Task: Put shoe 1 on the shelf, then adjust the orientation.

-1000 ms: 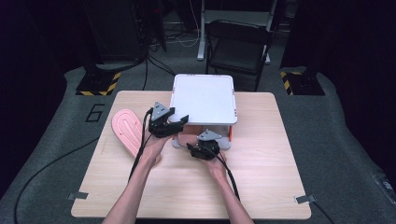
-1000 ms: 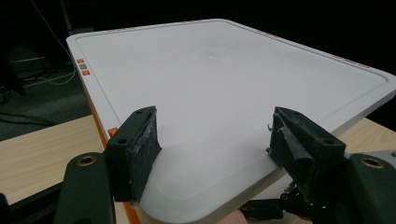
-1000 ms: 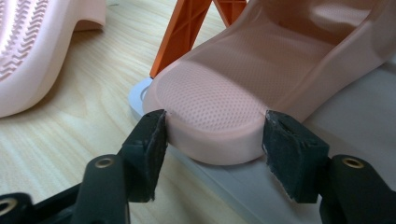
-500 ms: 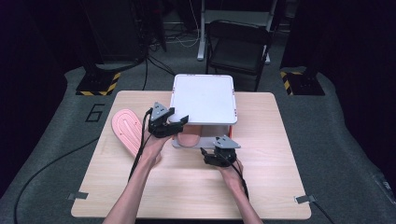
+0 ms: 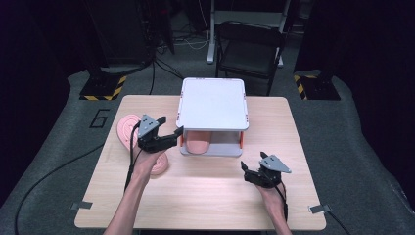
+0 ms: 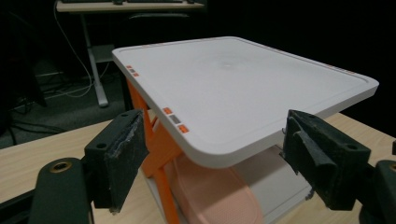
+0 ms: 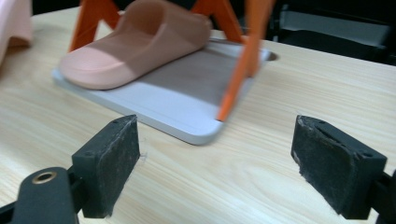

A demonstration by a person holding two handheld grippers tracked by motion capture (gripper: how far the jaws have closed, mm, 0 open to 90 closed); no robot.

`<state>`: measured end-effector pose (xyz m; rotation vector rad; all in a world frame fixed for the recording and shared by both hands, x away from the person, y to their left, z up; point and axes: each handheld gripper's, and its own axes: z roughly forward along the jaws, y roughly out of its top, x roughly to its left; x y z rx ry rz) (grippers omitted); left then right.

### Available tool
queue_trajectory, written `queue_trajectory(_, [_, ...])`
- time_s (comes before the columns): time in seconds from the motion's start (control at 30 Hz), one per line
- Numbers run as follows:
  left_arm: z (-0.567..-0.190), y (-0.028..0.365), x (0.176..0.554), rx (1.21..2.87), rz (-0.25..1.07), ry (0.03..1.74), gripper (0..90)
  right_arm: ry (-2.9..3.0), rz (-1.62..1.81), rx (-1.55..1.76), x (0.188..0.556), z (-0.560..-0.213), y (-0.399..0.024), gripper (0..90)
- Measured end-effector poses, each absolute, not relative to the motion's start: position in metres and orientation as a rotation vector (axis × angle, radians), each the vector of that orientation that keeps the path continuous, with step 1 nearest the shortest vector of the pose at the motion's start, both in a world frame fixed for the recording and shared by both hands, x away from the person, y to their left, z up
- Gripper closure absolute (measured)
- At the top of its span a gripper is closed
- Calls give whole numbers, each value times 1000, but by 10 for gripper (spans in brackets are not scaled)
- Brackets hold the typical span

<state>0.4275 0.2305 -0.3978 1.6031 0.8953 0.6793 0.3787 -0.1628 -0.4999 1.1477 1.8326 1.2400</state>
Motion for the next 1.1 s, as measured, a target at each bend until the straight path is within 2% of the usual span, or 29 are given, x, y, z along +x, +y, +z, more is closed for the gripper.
queue_trajectory(0.27, [-418,281,397,1490,709,999,199,1763,1255,1142,364,-507,-189,146])
queue_trajectory(0.4, [-430,303,387,1511,747,1056,201,1753,1260,1159,362,-508,-191,148])
queue_trajectory(0.63, [-440,319,379,1522,800,1107,202,1795,1255,1109,364,-511,-184,146])
queue_trajectory(0.8, [-455,334,377,1518,865,1230,216,1776,1266,1108,363,-508,-187,147])
queue_trajectory(0.9, [-469,342,380,1512,873,1317,216,1759,1259,1123,362,-508,-191,149])
queue_trajectory(1.1, [-482,343,394,1528,910,1390,216,1763,1247,1126,361,-510,-191,151])
